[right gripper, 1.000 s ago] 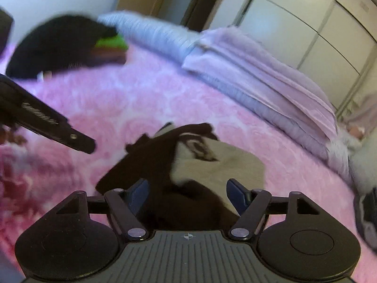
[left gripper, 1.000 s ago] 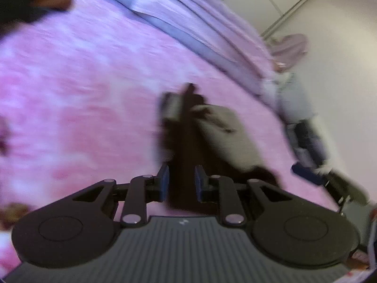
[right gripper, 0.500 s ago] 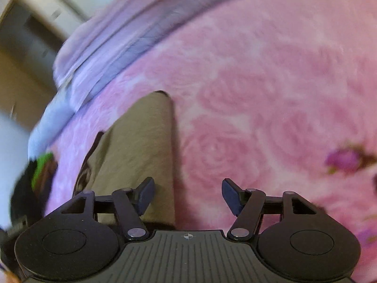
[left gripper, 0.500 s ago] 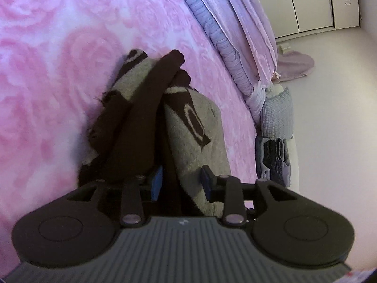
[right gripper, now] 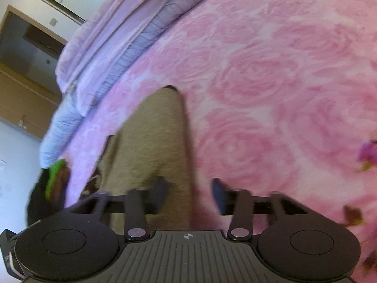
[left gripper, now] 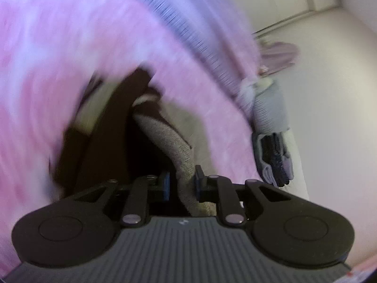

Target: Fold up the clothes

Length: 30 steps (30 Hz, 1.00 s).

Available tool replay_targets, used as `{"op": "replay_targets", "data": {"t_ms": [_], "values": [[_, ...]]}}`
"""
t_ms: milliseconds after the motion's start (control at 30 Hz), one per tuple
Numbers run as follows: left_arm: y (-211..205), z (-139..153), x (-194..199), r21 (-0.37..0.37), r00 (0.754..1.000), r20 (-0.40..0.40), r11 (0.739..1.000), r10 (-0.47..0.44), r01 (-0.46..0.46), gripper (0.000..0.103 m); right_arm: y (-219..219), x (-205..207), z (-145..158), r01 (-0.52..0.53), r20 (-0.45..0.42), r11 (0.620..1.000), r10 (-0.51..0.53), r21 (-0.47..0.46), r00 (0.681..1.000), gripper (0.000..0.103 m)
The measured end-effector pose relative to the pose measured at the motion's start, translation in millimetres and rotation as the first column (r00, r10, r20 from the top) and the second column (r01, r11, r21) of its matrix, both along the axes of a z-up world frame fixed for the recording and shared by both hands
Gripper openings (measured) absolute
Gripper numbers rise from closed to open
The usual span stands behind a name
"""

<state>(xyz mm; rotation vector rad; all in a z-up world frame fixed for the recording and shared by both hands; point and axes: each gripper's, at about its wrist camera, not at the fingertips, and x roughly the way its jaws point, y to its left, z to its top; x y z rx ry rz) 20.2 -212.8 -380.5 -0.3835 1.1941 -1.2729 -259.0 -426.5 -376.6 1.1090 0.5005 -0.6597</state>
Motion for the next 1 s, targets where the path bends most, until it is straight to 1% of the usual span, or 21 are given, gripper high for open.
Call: {"op": "replay_targets", "data": {"t_ms": [67,133,167,200,267,300,367,400,467,533,567,633,667,700,733,800,867,900,933,967,1000], "values": [[13.3,17.4,3.4,-0.042,0.994,0.107,0.999,0.001,0.004,0.015,4.9,7.6,7.6,-0.037,0.003,0.999,0.037,-0.033,0.999,0.031],[29.3,22.8,8.1,-0.05,0.982,0.186,0.999,0.018,-0.008,0.015,13.2,20.0,14.0,-0.091,0.021,0.994,0.092,-0.057,0.995,0.031],[36.1,18.4,12.2,-0.045,0.98,0.198,0.999,0.029,-0.02,0.015,18.0,28.0,15.6,-0.117,0.013,0.991,0.118,-0.069,0.993,0.031],[40.6,10.3,16.4,-0.034,0.982,0.187,0.999,0.033,-0.027,0.015,25.6,39.3,16.6,-0.151,-0.021,0.984,0.15,-0.098,0.988,0.031],[41.9,-14.9,21.0,0.021,0.986,0.169,1.0,0.017,-0.021,0.015,41.2,57.0,19.1,-0.202,-0.121,0.962,0.182,-0.185,0.976,0.031],[41.2,-26.0,21.1,0.05,0.985,0.169,0.998,0.018,-0.027,0.017,48.5,65.2,20.1,-0.227,-0.176,0.943,0.187,-0.244,0.967,0.032],[47.2,-34.1,19.8,0.008,0.985,0.166,0.999,0.038,-0.039,0.018,57.1,73.6,19.7,-0.258,-0.229,0.916,0.193,-0.305,0.954,0.033],[48.3,-32.0,20.2,0.008,0.985,0.166,0.999,0.04,-0.042,0.02,58.3,74.0,19.8,-0.264,-0.239,0.912,0.193,-0.314,0.952,0.033],[50.8,-23.5,20.7,0.012,0.985,0.169,0.999,0.04,-0.042,0.021,57.8,69.1,21.7,-0.261,-0.227,0.912,0.195,-0.317,0.954,0.035],[59.6,-7.8,16.3,0.029,0.973,0.225,0.998,0.054,-0.062,0.022,60.0,54.7,27.7,-0.247,-0.187,0.913,0.194,-0.324,0.963,0.035],[70.5,2.6,11.4,0.027,0.963,0.259,0.996,0.071,-0.08,0.022,64.8,45.3,33.0,-0.251,-0.163,0.904,0.206,-0.345,0.965,0.036],[92.0,15.4,1.4,0.003,0.96,0.266,0.996,0.086,-0.09,0.024,82.5,25.5,44.2,-0.272,-0.131,0.871,0.239,-0.409,0.962,0.042],[104.4,21.8,-4.8,-0.014,0.963,0.251,0.995,0.099,-0.099,0.026,96.1,15.0,48.8,-0.293,-0.13,0.844,0.263,-0.448,0.956,0.048],[113.8,27.4,-11.1,-0.028,0.965,0.239,0.994,0.109,-0.106,0.03,110.1,6.4,51.6,-0.321,-0.14,0.816,0.29,-0.48,0.947,0.055],[123.9,31.8,-19.9,-0.039,0.966,0.23,0.993,0.116,-0.11,0.037,124.8,1.2,54.8,-0.351,-0.156,0.789,0.317,-0.504,0.936,0.057],[132.0,35.3,-34.8,-0.039,0.967,0.229,0.993,0.114,-0.108,0.043,155.1,-8.8,52.6,-0.435,-0.218,0.72,0.379,-0.541,0.899,0.06],[132.0,33.3,-45.4,-0.034,0.965,0.242,0.995,0.103,-0.098,0.043,177.6,-6.8,46.5,-0.516,-0.308,0.645,0.415,-0.564,0.856,0.06],[129.7,30.2,-48.2,-0.018,0.964,0.247,0.995,0.1,-0.099,0.043,188.2,-2.3,42.1,-0.55,-0.355,0.596,0.421,-0.585,0.835,0.06],[124.0,26.0,-50.6,0.005,0.964,0.247,0.995,0.099,-0.103,0.042,195.7,5.0,36.9,-0.572,-0.404,0.549,0.405,-0.609,0.82,0.06],[117.9,23.8,-53.7,0.006,0.963,0.254,0.996,0.088,-0.092,0.042,203.6,12.3,32.7,-0.598,-0.456,0.496,0.386,-0.63,0.802,0.06],[111.3,20.4,-56.6,0.019,0.957,0.281,0.996,0.075,-0.084,0.034,209.6,20.8,26.6,-0.626,-0.504,0.433,0.372,-0.648,0.779,0.059]]}}
